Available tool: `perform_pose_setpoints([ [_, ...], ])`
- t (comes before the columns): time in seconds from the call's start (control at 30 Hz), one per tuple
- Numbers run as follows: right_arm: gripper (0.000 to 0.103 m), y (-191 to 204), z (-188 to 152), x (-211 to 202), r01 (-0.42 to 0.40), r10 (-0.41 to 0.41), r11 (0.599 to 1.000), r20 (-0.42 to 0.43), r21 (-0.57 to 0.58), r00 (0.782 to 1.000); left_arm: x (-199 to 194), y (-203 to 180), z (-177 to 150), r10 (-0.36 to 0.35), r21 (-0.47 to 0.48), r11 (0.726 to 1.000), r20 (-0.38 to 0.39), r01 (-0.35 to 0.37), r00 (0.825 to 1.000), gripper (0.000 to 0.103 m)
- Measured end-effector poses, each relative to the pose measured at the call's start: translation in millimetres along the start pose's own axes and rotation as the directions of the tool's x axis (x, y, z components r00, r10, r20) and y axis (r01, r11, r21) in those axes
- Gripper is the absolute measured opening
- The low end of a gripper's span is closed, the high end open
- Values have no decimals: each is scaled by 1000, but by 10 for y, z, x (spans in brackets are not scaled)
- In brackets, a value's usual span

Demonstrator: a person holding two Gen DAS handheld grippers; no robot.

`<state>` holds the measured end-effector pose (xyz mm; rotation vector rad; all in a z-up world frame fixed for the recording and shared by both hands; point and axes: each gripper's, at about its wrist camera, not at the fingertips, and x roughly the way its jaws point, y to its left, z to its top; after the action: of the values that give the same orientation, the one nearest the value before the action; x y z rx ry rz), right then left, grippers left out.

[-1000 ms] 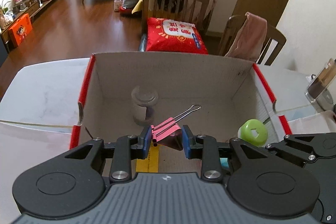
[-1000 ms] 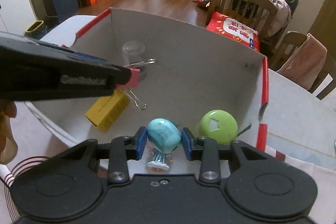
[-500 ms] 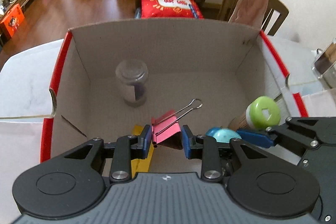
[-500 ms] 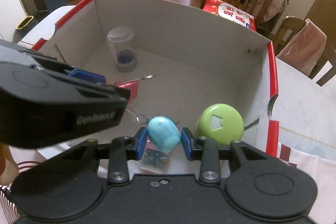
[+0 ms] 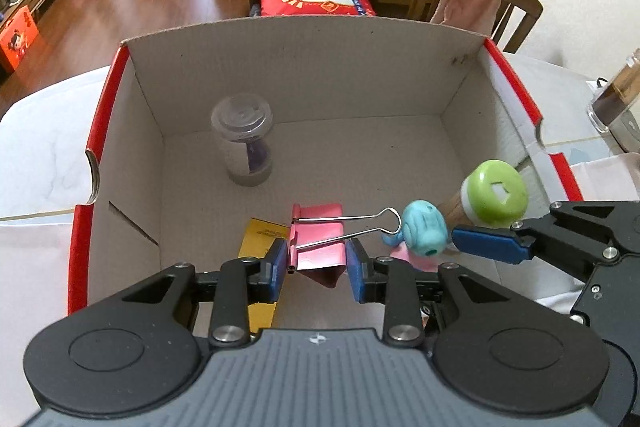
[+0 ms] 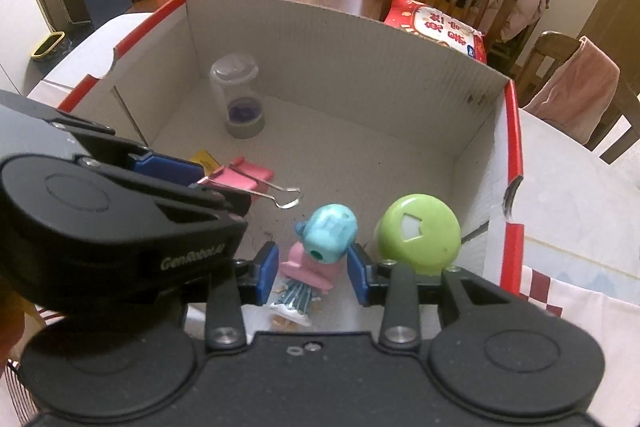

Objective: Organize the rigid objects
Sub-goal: 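Open both tools to release the clip and eraser in the box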

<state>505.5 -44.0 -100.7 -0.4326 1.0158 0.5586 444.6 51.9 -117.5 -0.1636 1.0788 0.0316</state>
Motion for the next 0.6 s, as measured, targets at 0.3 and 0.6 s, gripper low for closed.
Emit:
perform_pose_setpoints([
  [0.3,49,4,-38,-182,7,-8,1000,28,6,1000,-229,-31,-49,7,18,1000,53,-8,999,59],
  [0.6,63,53,-83,-523,-8,9,1000,93,-8,996,-563,-47,-122,34,38,999,117,-38,993,60],
])
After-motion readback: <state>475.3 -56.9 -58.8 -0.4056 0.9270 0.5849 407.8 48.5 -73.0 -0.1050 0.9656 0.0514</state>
